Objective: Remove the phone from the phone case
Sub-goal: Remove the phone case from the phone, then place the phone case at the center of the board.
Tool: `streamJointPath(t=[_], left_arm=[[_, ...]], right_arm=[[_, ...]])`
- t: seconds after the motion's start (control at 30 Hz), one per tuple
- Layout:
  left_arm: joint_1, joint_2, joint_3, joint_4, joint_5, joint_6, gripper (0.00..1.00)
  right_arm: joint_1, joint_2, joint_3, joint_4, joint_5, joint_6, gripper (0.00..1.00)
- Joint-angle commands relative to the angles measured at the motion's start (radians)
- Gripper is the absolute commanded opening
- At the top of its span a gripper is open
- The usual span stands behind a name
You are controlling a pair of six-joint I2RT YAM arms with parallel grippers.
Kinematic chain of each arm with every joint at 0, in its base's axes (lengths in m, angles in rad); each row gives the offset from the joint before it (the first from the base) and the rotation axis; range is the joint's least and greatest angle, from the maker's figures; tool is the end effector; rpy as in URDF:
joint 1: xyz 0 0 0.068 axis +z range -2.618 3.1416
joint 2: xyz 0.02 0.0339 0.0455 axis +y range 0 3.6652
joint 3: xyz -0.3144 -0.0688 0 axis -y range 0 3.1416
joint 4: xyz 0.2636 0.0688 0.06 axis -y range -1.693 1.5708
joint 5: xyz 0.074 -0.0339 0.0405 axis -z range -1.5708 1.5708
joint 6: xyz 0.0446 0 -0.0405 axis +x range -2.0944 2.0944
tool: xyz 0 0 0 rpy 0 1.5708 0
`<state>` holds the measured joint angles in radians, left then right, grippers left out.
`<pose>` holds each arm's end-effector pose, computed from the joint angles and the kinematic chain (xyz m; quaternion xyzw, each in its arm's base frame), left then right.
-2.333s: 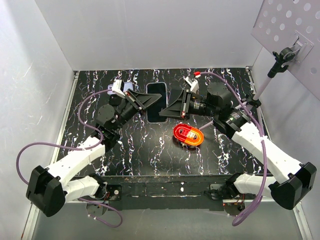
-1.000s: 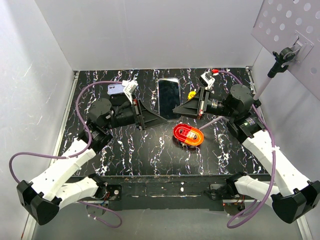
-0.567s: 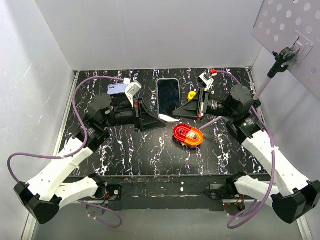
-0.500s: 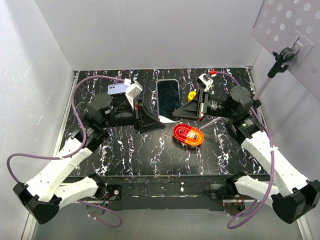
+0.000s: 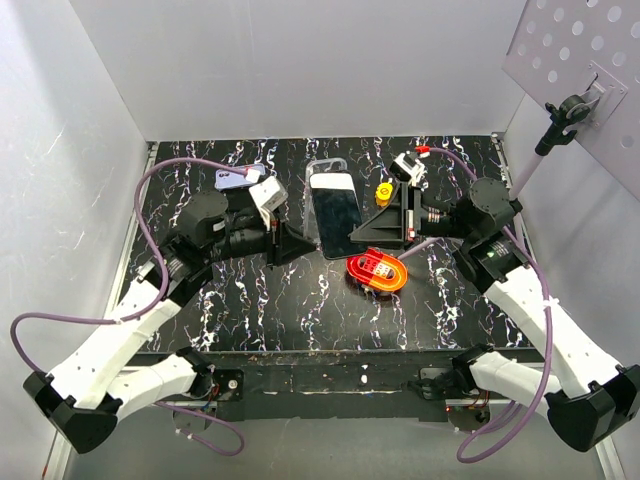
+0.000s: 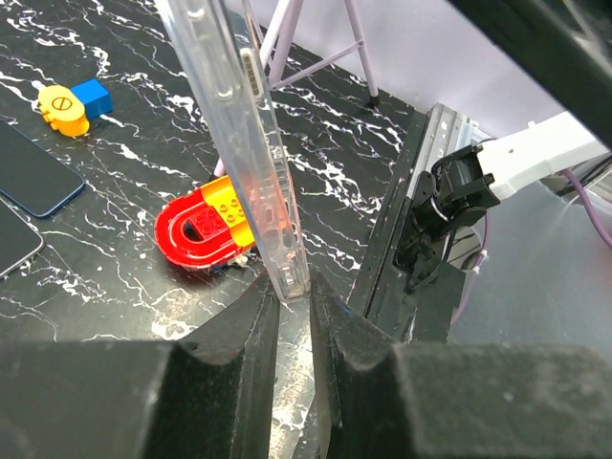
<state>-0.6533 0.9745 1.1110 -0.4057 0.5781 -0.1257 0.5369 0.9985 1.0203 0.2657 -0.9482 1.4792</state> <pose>0.1470 -0.1432 0.4393 0.3656 0.6912 -0.4303 0.4511 0.1601 0.1375 0.4719 -0.0842 0.6405 0.7486 0.1492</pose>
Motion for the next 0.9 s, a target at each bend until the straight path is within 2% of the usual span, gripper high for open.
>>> streamJointPath(t=[0.0,0.13,0.33,0.43,0.57,0.7,0.8,0.87], left_arm=[[0.003,-0.101,-0.072,0.109,-0.061,-0.125,0.00],[0.001,-0.151,-0.114,0.022,-0.372,-0.403,0.00],[0.007,-0.140,-0.169,-0.204,-0.653,-0.742,0.00],[0.050,-0.108,-0.206,-0.219,-0.711,-0.874,0.00],[0.213,-0.056,-0.299,-0.106,-0.689,-1.040,0.00],[0.358,0.024,-0.440,0.114,-0.644,-1.221,0.00],[0.420,0.146,-0.500,0.339,-0.594,-1.260,0.00],[0.434,0.237,-0.496,0.434,-0.606,-1.258,0.00]], right_arm=[[0.002,0.024,0.058,0.018,0.023,-0.057,0.01],[0.006,0.072,0.043,0.029,0.046,-0.091,0.01],[0.024,0.100,0.069,0.043,0.071,-0.118,0.01],[0.025,0.082,0.075,-0.018,0.080,-0.163,0.01],[0.025,0.013,0.066,-0.150,0.123,-0.244,0.01],[0.025,-0.058,0.032,-0.232,0.172,-0.286,0.01],[0.025,-0.098,0.015,-0.264,0.189,-0.309,0.01],[0.025,-0.118,0.004,-0.315,0.200,-0.321,0.01]])
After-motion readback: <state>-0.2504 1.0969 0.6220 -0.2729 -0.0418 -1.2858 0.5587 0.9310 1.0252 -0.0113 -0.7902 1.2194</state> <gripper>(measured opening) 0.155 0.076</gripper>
